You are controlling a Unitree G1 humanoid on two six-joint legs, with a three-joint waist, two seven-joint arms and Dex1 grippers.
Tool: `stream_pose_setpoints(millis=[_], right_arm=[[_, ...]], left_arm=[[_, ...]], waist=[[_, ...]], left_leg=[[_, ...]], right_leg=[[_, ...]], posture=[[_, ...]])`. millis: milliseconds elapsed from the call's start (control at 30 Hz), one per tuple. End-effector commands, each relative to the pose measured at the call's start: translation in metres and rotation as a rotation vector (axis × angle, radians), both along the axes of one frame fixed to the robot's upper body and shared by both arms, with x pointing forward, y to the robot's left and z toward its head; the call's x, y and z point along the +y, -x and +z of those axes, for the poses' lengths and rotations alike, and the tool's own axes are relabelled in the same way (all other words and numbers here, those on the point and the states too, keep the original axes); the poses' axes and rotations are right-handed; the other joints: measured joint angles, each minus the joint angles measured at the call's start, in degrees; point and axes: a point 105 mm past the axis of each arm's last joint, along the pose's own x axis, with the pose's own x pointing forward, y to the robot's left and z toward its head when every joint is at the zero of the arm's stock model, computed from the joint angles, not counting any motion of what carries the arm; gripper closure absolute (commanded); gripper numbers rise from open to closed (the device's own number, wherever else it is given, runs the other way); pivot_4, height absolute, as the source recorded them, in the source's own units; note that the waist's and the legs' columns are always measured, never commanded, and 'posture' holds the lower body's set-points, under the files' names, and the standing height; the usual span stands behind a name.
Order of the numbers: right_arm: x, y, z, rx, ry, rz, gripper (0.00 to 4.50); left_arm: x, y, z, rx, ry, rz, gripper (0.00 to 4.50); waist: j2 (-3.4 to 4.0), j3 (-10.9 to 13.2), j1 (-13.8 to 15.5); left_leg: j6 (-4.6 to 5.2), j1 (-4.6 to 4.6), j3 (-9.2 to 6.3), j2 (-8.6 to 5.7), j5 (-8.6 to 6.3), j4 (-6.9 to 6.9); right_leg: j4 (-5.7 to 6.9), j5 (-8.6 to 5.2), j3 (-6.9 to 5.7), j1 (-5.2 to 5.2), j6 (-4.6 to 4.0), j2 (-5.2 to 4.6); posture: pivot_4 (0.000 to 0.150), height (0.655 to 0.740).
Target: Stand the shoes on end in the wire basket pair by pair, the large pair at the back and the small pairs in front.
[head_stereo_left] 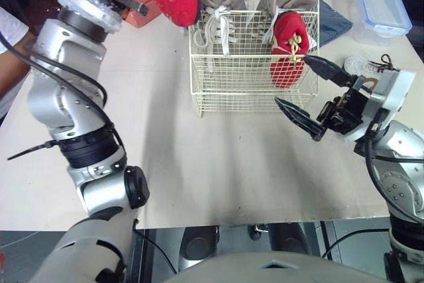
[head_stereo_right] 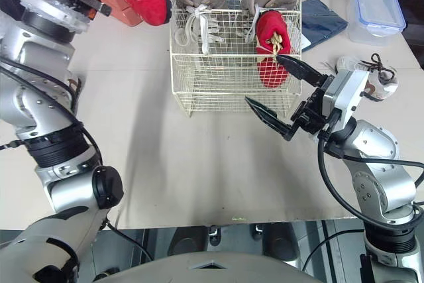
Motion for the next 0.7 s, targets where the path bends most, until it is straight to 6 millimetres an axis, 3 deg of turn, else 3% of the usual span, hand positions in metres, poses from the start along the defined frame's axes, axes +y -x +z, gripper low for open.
stream_pose_setpoints(millis=[33,200,433,700], right_arm=[[-0.008,0.002,0.016,-0.068,-0.05,-0.031,0.0],[-0.01,0.002,0.017,-0.074,-0.063,-0.043,0.0],[-0.012,0.002,0.016,-0.074,-0.078,-0.069,0.0],[-0.017,0.003,0.011,-0.069,-0.077,-0.089,0.0]], left_arm=[[-0.015,0.012,0.007,-0.124,-0.057,0.056,4.45],[-0.038,0.003,-0.015,-0.148,-0.156,0.135,4.45],[-0.058,-0.006,-0.044,-0.165,-0.153,0.21,4.45],[-0.063,-0.01,-0.089,-0.121,-0.22,0.238,4.45]], waist=[[0.0,0.0,0.09],[0.0,0.0,0.22],[0.0,0.0,0.16],[0.02,-0.02,0.11]], left_leg=[[0.0,-0.01,0.01,0.0,0.0,0.0],[0.01,-0.06,0.0,0.0,0.0,0.0],[0.01,-0.05,0.0,-0.01,-0.01,0.0],[0.02,-0.05,-0.01,0.03,-0.01,-0.01]], right_leg=[[-0.01,0.0,0.0,0.0,0.0,0.0],[-0.06,0.0,-0.04,0.0,-0.01,-0.02],[-0.06,0.0,-0.05,0.0,0.0,-0.01],[-0.06,0.0,-0.07,-0.01,0.0,-0.01]], posture=[[0.15,0.686],[0.15,0.686],[0.15,0.686],[0.15,0.686]])
